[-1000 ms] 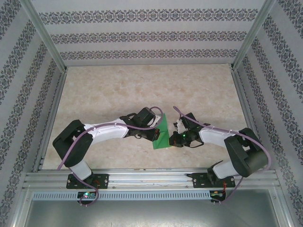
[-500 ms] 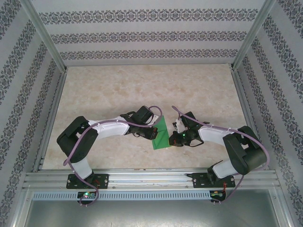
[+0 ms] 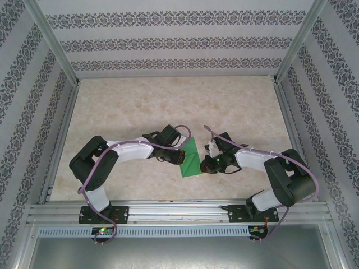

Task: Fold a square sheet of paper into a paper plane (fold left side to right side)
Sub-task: Fold the triangle a second time at the center of the table.

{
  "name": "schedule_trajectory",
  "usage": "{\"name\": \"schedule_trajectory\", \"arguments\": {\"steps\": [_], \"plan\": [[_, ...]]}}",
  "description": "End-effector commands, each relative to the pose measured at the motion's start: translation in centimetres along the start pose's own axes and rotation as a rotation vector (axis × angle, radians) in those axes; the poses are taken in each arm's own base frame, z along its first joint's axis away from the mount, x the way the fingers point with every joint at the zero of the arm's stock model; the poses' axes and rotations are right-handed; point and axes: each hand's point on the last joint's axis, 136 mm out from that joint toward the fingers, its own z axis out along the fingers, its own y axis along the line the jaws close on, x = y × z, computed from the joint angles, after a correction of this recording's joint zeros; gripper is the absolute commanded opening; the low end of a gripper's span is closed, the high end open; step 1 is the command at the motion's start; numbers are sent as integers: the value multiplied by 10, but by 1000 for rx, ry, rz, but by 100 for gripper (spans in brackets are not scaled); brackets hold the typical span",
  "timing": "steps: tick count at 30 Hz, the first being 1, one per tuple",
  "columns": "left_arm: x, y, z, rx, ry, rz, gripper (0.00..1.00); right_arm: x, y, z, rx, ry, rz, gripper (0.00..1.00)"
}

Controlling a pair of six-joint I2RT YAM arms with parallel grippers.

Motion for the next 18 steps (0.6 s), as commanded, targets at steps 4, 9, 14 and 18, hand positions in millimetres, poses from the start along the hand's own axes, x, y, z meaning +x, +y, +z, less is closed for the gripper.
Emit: {"name": "schedule_trajectory", "arguments": {"steps": [4,9,14,18], "plan": [[-12,8,0,-21,-26,25,0,9,-18,4,68,37,31,0],[-11,10,0,-29,-26,26,0,9,-18,4,66,41,32,0],[-13,10,2,-24,-29,25,0,9,-18,5,65,43,33,0],[-13,13,3,-30,-29,22,0,9,-18,5,65,44,34,0]]}}
